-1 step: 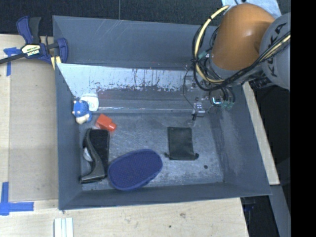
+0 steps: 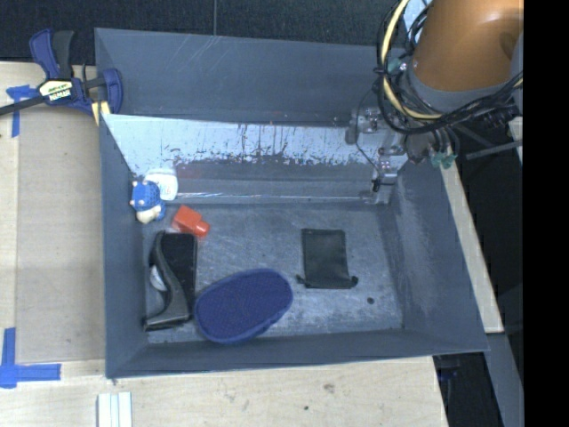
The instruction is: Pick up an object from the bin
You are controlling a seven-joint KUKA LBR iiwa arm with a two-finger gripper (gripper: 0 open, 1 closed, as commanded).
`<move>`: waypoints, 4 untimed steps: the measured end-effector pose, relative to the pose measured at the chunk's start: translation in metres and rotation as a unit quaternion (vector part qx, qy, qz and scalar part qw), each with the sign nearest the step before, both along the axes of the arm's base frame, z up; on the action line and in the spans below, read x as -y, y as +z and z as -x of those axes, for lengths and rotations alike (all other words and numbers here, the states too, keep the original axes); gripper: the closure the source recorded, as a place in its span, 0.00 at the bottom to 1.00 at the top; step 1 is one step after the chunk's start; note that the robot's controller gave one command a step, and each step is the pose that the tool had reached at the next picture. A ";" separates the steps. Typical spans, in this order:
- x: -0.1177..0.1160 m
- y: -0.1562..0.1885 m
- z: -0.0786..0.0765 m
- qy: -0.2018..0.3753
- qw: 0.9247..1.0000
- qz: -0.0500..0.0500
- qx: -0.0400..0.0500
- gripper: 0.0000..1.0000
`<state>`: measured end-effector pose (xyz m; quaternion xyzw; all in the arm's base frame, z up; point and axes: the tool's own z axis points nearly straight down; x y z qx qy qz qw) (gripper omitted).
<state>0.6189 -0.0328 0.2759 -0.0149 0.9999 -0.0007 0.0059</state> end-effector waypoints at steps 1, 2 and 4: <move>-0.022 -0.112 0.018 0.042 0.999 -0.001 -0.009 0.00; 0.027 -0.199 0.056 0.086 0.996 0.000 -0.009 0.00; 0.025 -0.194 0.052 0.087 0.996 0.000 -0.004 0.00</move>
Offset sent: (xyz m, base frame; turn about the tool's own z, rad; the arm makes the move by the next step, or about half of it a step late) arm -0.0167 0.0216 -0.1078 -0.0861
